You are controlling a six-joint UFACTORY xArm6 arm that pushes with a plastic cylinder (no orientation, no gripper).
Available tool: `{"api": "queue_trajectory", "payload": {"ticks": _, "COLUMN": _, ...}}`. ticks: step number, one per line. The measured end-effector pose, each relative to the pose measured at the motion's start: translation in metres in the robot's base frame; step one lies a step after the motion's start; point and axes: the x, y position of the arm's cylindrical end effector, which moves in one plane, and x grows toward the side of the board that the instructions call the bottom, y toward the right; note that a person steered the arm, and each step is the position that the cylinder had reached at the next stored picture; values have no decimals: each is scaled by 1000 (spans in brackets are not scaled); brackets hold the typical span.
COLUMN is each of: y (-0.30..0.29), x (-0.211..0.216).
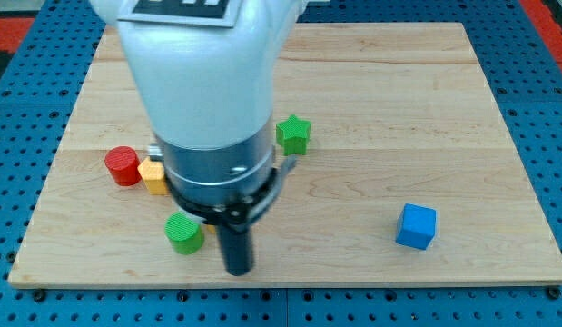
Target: Move the yellow heart diagonal to the blue cube
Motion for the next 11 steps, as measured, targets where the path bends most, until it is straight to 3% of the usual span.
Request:
{"api": "queue_trajectory", "payload": {"ticks": 1, "y": -17, "x": -54}}
{"api": "queue_trajectory", "payload": {"ticks": 2, "y": 55, "x": -53}}
{"api": "queue_trajectory", "payload": {"ticks": 3, "y": 33, "x": -53}}
{"api": "queue_trajectory", "payload": {"ticks": 4, "y": -27, "x": -48}}
{"api": "queue_trajectory", "payload": {"ticks": 5, "y": -22, "x": -93}}
{"api": "queue_trajectory", "payload": {"ticks": 8, "y": 159, "x": -76}}
{"api": "queue_trajectory", "payload": {"ticks": 10, "y": 148, "x": -58}}
{"api": "queue_trajectory", "payload": {"ticks": 11, "y": 195, "x": -32}}
